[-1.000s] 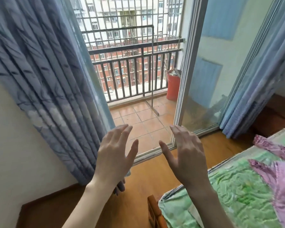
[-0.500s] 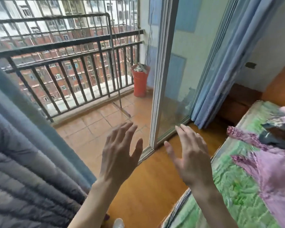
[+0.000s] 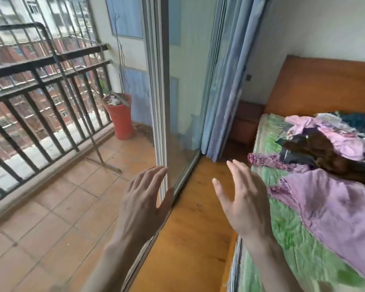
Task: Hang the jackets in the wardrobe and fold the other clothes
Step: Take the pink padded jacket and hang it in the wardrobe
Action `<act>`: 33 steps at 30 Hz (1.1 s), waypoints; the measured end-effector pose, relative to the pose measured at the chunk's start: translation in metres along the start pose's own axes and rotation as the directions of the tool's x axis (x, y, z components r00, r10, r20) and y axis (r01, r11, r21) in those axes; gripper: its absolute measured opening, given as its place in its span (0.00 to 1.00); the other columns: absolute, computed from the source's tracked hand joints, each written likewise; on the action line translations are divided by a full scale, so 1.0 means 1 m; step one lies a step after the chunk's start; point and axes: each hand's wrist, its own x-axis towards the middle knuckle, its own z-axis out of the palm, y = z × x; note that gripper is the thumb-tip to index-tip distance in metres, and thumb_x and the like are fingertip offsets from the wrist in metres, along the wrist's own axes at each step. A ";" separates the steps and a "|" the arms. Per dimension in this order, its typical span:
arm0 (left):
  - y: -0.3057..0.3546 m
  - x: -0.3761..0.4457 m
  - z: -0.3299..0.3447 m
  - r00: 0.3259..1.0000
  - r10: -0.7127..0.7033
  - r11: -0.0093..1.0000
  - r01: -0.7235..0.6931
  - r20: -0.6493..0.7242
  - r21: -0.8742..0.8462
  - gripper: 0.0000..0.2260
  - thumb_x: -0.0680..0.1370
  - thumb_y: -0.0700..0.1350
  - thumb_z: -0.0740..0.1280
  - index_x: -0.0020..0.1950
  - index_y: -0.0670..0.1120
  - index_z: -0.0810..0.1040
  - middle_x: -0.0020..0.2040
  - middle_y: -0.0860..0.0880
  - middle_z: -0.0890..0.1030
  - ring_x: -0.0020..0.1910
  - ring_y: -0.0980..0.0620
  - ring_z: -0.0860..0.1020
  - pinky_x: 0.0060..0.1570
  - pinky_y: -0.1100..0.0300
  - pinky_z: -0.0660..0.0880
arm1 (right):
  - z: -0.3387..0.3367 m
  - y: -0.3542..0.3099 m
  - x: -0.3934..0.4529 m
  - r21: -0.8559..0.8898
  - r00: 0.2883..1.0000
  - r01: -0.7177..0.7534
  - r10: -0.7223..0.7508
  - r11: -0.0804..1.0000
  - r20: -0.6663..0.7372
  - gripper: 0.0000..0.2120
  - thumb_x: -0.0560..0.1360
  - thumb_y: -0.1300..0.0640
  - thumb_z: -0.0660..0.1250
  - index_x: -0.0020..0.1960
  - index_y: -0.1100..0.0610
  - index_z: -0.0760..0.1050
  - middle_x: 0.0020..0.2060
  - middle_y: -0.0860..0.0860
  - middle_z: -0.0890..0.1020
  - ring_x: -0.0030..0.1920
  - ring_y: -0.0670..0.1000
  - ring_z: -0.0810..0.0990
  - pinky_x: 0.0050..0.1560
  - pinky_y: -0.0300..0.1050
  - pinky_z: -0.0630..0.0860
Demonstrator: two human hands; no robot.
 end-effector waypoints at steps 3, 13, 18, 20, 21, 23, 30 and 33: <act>-0.003 0.026 0.025 0.998 0.045 0.998 -0.043 0.043 -0.054 0.21 0.84 0.55 0.63 0.73 0.46 0.76 0.69 0.50 0.79 0.70 0.48 0.76 0.69 0.50 0.73 | 0.007 0.014 0.008 -0.047 0.997 -0.078 0.077 0.996 -0.017 0.29 0.83 0.39 0.60 0.75 0.57 0.72 0.72 0.53 0.76 0.72 0.53 0.73 0.72 0.55 0.72; 0.014 0.149 0.132 0.953 0.270 0.953 -0.243 0.140 -0.181 0.20 0.85 0.55 0.61 0.73 0.46 0.76 0.69 0.50 0.79 0.69 0.47 0.76 0.68 0.48 0.74 | 0.049 0.102 0.059 -0.088 0.947 -0.315 0.306 0.945 -0.095 0.30 0.84 0.36 0.56 0.77 0.54 0.69 0.74 0.50 0.74 0.73 0.52 0.72 0.70 0.55 0.73; 0.038 0.231 0.195 0.925 0.342 0.929 -0.305 0.167 -0.210 0.20 0.85 0.56 0.60 0.72 0.46 0.76 0.68 0.50 0.79 0.67 0.47 0.77 0.68 0.51 0.73 | 0.061 0.163 0.106 -0.119 0.904 -0.415 0.393 0.902 -0.172 0.29 0.83 0.37 0.57 0.76 0.55 0.70 0.73 0.52 0.76 0.72 0.53 0.74 0.70 0.54 0.73; 0.050 0.262 0.219 0.912 0.379 0.913 -0.341 0.158 -0.223 0.20 0.85 0.56 0.60 0.71 0.46 0.77 0.67 0.50 0.79 0.66 0.47 0.77 0.66 0.52 0.73 | 0.064 0.187 0.126 -0.133 0.887 -0.442 0.411 0.887 -0.211 0.29 0.83 0.37 0.58 0.75 0.56 0.71 0.72 0.53 0.76 0.71 0.54 0.75 0.70 0.54 0.73; 0.055 0.276 0.231 0.905 0.399 0.904 -0.360 0.151 -0.229 0.20 0.85 0.56 0.60 0.71 0.46 0.77 0.67 0.50 0.79 0.66 0.47 0.77 0.66 0.53 0.73 | 0.067 0.199 0.136 -0.137 0.880 -0.450 0.413 0.882 -0.234 0.29 0.83 0.38 0.59 0.75 0.57 0.71 0.72 0.53 0.77 0.71 0.54 0.75 0.70 0.54 0.73; 0.066 0.302 0.254 0.894 0.425 0.890 -0.384 0.144 -0.245 0.19 0.85 0.55 0.61 0.70 0.46 0.77 0.67 0.50 0.80 0.65 0.46 0.78 0.65 0.52 0.74 | 0.072 0.220 0.154 -0.153 0.870 -0.463 0.415 0.873 -0.266 0.28 0.83 0.40 0.62 0.74 0.58 0.72 0.70 0.54 0.78 0.70 0.55 0.76 0.69 0.53 0.74; 0.104 0.362 0.319 0.835 0.523 0.828 -0.450 0.171 -0.335 0.19 0.85 0.54 0.61 0.70 0.45 0.77 0.67 0.49 0.80 0.66 0.45 0.78 0.63 0.50 0.75 | 0.078 0.278 0.181 -0.165 0.814 -0.571 0.528 0.804 -0.241 0.29 0.83 0.37 0.59 0.75 0.55 0.71 0.70 0.51 0.77 0.70 0.52 0.75 0.68 0.54 0.73; 0.125 0.385 0.349 0.810 0.559 0.797 -0.464 0.180 -0.386 0.19 0.85 0.54 0.62 0.71 0.46 0.77 0.67 0.49 0.79 0.66 0.45 0.78 0.64 0.48 0.76 | 0.078 0.306 0.187 -0.212 0.780 -0.621 0.568 0.755 -0.263 0.27 0.83 0.37 0.59 0.74 0.55 0.72 0.68 0.51 0.79 0.67 0.52 0.77 0.66 0.53 0.75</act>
